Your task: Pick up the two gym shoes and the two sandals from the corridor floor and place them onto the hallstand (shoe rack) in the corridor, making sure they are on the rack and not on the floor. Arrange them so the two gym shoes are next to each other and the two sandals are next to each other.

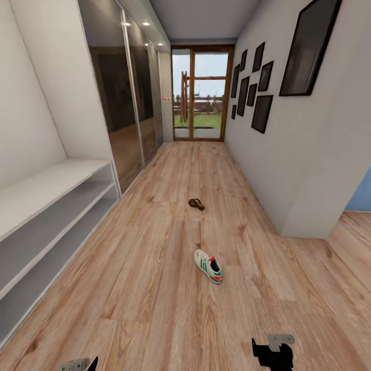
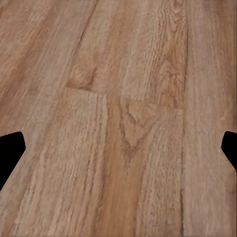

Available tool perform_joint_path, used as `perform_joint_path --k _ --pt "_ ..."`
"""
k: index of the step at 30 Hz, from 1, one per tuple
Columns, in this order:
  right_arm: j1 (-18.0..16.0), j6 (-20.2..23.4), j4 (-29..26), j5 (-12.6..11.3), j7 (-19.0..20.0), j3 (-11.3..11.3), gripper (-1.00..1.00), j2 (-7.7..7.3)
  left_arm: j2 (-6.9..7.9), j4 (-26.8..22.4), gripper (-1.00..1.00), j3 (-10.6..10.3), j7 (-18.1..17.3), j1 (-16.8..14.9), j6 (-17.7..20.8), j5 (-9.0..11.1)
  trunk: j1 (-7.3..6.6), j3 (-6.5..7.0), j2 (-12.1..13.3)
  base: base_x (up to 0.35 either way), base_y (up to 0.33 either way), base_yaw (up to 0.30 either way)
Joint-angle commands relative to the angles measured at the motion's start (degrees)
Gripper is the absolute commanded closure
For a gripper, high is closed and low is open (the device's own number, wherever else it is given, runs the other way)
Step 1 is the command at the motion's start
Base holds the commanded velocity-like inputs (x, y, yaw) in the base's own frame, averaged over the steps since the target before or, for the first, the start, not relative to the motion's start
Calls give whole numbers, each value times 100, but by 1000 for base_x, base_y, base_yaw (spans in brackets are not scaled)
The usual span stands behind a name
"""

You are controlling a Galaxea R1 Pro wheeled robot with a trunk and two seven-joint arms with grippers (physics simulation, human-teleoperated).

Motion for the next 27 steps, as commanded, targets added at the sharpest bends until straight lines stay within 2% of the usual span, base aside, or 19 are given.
perform_joint_path --k 1,27 --pt "-4 -16 7 61 -19 -40 -100 1 0 6 -100 12 -57 -4 -1 60 2 -5 -2 279 -167 0" --pt "-6 -16 7 59 -28 -38 -100 10 1 14 -100 12 -57 -4 -1 51 2 -5 -2 277 -168 0"
